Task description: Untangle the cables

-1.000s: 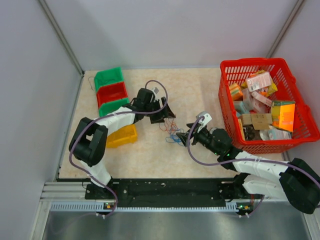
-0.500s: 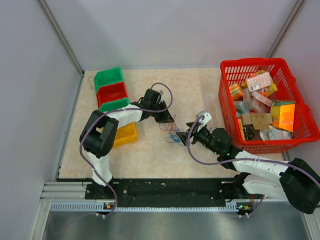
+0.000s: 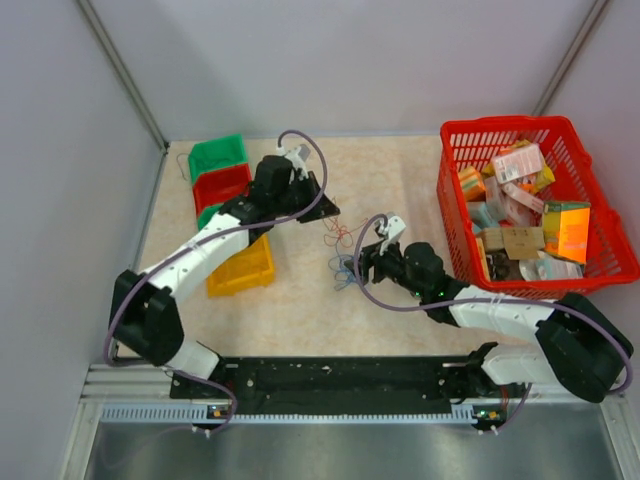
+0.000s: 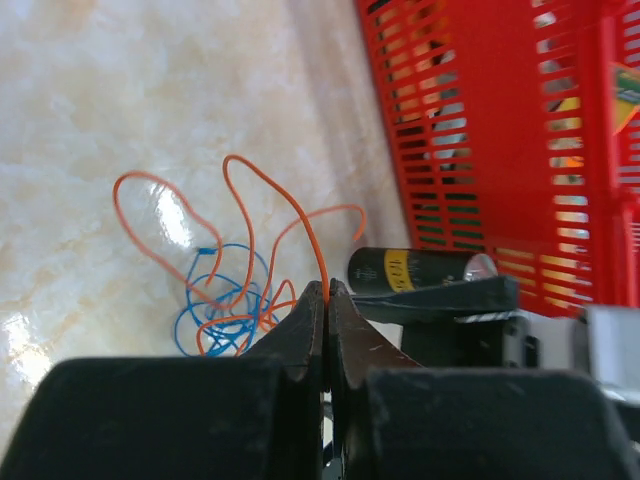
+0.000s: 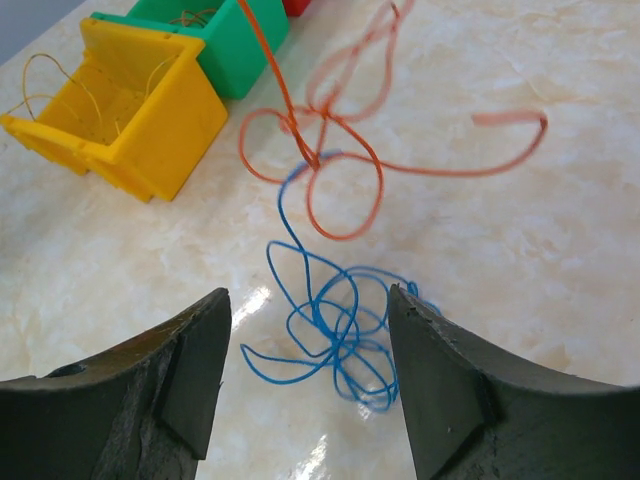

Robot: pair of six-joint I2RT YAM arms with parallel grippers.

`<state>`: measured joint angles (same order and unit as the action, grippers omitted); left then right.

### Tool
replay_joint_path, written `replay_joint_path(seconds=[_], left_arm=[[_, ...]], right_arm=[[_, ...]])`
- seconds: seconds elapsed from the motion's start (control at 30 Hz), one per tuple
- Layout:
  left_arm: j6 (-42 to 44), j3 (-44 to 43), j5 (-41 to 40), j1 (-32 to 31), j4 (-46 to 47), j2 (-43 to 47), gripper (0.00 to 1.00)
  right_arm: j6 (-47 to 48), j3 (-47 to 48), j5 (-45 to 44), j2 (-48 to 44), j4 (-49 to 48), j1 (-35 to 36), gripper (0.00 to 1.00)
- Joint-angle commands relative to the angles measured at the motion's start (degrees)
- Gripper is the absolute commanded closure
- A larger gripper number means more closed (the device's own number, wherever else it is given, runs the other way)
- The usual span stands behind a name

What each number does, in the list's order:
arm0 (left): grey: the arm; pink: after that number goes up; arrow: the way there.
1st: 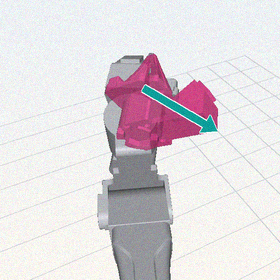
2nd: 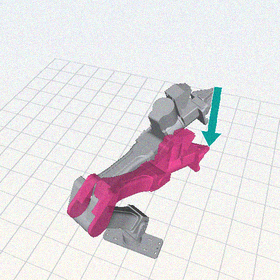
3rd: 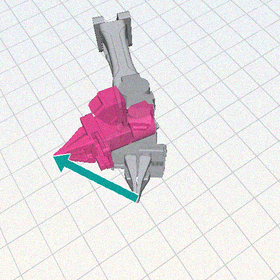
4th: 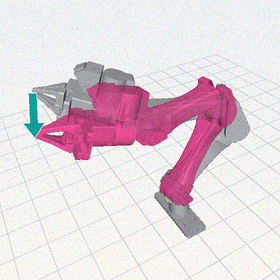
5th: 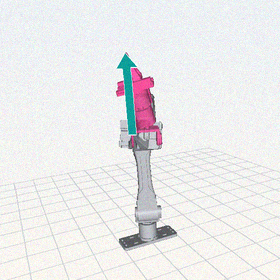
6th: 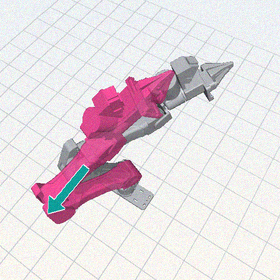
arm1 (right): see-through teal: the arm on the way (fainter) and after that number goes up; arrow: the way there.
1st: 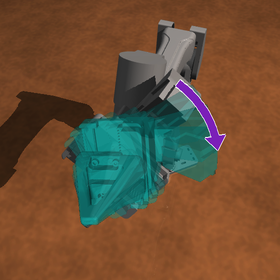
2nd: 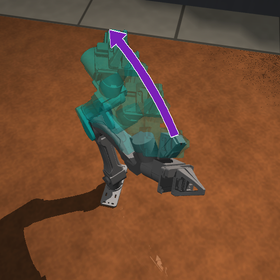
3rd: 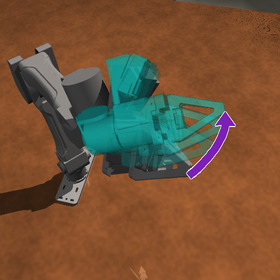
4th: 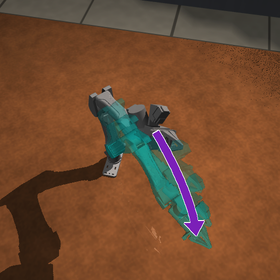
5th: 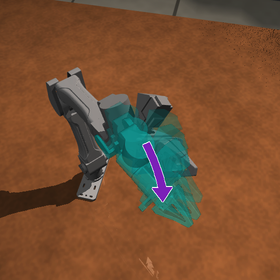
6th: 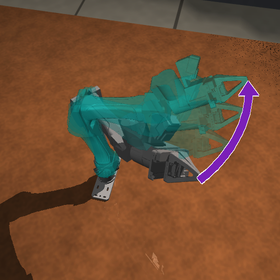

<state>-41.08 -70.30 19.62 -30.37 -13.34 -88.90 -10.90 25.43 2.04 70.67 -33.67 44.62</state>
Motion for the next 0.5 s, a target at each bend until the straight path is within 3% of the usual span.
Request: replay_joint_path(seconds=[0.0, 0.27, 0.47], left_arm=[[3.19, 0.87, -3.17, -0.04, -2.21, 8.12, 1.0], [7.94, -3.26, -9.94, 0.05, -5.46, 18.4, 1.0], [9.0, -5.9, -9.43, 0.05, -6.08, 21.66, 1.0]], right_arm=[[-1.5, 2.78, 1.12, 0.87, 0.27, 0.47, 0.37], [-1.67, 2.78, 1.91, 0.96, 0.19, 0.38, 0.38], [-1.5, 2.43, 4.28, 0.61, -0.78, 0.38, 0.36]])
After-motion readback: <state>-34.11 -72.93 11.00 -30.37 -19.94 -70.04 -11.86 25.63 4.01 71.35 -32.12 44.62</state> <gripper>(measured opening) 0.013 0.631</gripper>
